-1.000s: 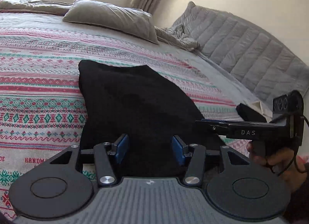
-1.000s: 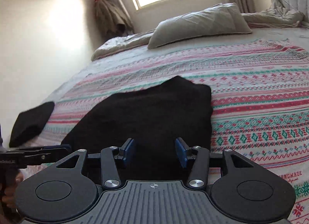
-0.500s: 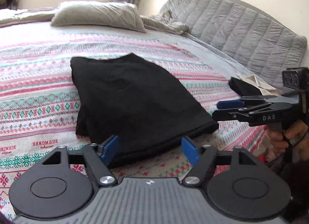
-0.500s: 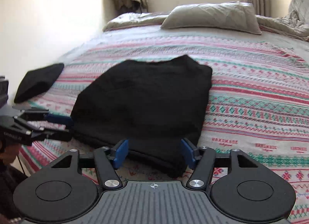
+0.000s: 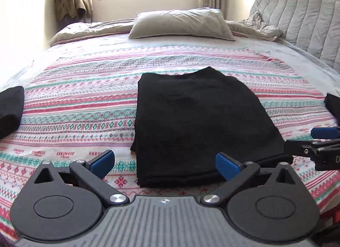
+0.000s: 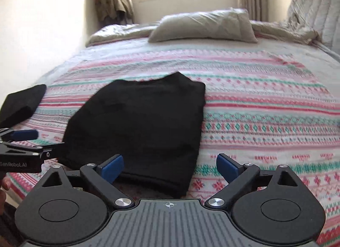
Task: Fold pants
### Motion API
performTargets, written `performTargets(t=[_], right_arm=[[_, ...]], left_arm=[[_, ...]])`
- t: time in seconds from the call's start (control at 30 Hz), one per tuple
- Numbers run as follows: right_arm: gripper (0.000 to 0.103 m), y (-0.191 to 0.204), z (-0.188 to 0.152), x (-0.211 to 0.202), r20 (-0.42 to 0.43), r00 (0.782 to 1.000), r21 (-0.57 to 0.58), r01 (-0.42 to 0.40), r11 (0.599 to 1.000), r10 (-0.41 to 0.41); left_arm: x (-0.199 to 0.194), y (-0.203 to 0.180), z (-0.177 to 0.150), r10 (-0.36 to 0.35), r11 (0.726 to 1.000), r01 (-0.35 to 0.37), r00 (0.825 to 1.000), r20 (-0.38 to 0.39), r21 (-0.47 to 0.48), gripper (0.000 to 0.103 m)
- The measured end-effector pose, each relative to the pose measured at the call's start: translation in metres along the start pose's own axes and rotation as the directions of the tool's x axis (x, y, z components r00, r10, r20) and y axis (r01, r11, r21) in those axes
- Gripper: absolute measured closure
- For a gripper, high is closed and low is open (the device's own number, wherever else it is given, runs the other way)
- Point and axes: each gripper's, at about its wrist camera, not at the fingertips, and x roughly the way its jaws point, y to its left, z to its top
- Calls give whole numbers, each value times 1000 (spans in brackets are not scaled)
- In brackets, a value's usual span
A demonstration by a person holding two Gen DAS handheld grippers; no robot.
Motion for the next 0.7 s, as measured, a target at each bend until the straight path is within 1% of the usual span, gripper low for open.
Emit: performTargets(t=[0.07, 0.2, 0.33, 0.7], right_arm=[[4, 0, -3, 5, -24, 999, 4, 25, 1000, -25], [3, 7, -8, 11, -37, 996, -26, 76, 997, -77], [3, 12, -11, 16, -52, 995, -50, 78, 996, -81], [3, 14, -16, 24, -96, 991, -50, 87, 995, -91]], left_arm=[[5, -4, -3, 18, 1000, -18, 999, -28, -5, 0], [15, -7, -7, 51, 999, -52, 997, -65, -14, 0], [15, -8, -11, 43, 999, -45, 994, -98, -25, 0], [15, -9, -14, 46, 998, -49, 992, -114, -27, 0]])
